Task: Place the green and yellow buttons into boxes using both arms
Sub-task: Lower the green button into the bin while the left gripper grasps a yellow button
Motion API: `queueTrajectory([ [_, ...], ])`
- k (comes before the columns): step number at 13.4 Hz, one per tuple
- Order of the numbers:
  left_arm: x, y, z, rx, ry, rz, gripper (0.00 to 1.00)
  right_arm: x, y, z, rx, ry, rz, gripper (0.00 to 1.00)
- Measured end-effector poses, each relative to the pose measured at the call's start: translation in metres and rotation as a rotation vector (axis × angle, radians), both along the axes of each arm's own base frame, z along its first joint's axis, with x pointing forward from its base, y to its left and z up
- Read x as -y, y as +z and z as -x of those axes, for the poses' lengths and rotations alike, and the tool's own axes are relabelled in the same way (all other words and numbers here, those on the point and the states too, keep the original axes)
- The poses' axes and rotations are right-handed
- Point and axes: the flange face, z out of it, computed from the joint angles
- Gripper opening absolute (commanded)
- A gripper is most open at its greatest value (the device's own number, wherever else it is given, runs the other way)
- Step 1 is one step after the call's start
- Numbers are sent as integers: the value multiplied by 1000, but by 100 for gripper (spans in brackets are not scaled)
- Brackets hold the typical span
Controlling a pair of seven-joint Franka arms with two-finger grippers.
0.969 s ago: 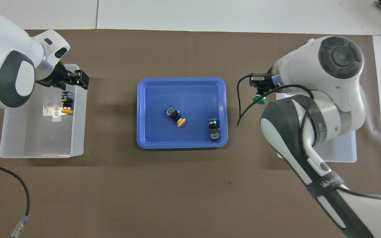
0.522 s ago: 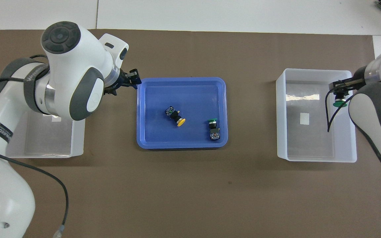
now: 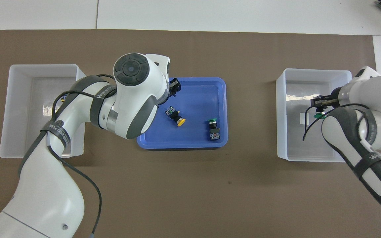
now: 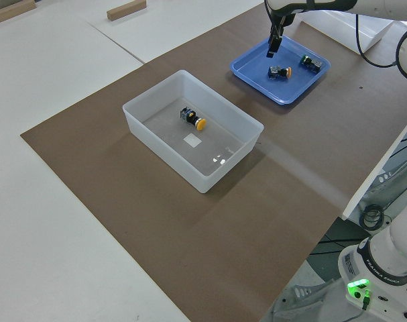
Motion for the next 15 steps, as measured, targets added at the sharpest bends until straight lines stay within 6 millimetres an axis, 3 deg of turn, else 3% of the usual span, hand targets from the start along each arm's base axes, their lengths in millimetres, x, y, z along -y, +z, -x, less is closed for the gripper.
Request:
queueTrajectory([
  [2,5,-29,10,-2,34,4,69,-19,-17,7,-1,-21,-12,0],
  [3,7,-42,16,-10,45,1,69,-24,-25,11,-6,-27,-16,36],
  [4,8,-51,21,-19,51,-4,69,-27,-32,14,-10,-29,-18,82],
  [5,10,-57,25,-27,57,-8,69,-26,-36,16,-13,-31,-19,100],
  [8,15,-62,31,-21,80,0,69,-24,-31,14,-1,-35,-18,100],
  [10,20,-70,38,-11,91,9,66,-24,-8,10,30,-38,-13,100],
  [13,22,-81,47,-9,95,12,49,-29,53,10,24,-69,-2,100],
  [15,20,-79,47,-7,98,12,27,-38,101,18,19,-137,-1,100],
])
